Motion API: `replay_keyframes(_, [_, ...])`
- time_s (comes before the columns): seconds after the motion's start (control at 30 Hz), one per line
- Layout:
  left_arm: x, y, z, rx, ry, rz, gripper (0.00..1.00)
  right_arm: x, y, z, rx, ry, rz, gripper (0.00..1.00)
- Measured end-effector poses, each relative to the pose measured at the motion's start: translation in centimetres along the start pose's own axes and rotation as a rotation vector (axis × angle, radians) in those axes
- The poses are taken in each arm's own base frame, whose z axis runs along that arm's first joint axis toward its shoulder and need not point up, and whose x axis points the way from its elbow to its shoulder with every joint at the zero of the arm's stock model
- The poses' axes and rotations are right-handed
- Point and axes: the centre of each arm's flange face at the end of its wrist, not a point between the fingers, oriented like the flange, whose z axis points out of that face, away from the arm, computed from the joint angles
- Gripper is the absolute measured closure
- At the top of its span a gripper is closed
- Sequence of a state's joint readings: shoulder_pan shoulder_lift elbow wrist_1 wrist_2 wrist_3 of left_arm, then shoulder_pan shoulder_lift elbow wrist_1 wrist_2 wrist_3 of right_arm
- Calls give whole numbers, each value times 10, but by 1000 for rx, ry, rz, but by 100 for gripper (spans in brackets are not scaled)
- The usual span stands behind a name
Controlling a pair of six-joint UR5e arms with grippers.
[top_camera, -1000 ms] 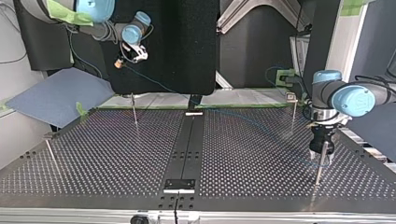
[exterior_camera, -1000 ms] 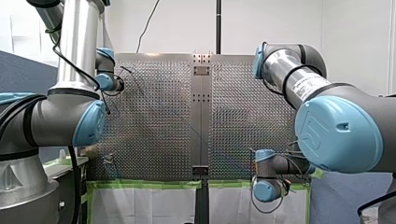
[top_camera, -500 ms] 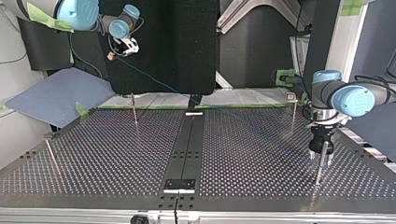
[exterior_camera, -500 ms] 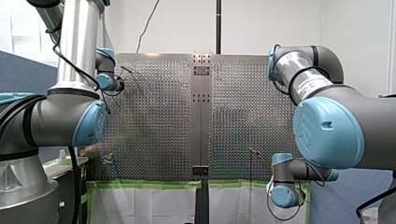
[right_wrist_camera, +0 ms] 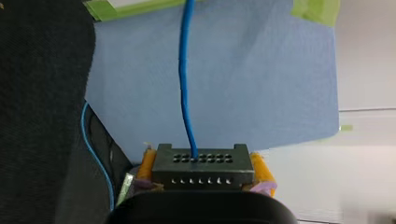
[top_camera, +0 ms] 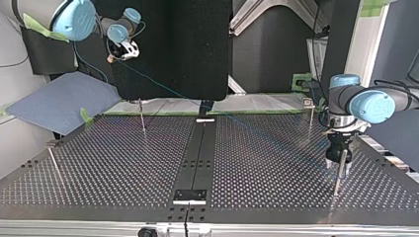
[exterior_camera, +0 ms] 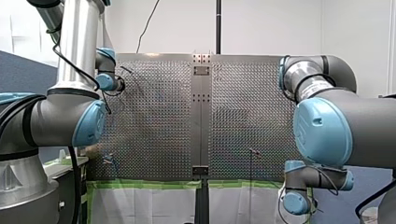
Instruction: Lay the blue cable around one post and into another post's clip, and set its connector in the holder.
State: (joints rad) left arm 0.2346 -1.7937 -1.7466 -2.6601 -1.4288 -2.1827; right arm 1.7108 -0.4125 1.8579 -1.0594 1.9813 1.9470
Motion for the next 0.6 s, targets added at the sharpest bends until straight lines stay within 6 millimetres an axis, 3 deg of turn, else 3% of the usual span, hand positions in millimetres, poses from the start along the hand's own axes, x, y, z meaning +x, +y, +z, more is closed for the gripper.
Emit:
replay_keyframes(0.27, [2,-3,-1,4,6,-1,0,33,4,17,12,25,-18,100])
replay_keyframes(0.6, [3,-3,-1,1,4,0,0,61,-31,9,115,25,-94,100])
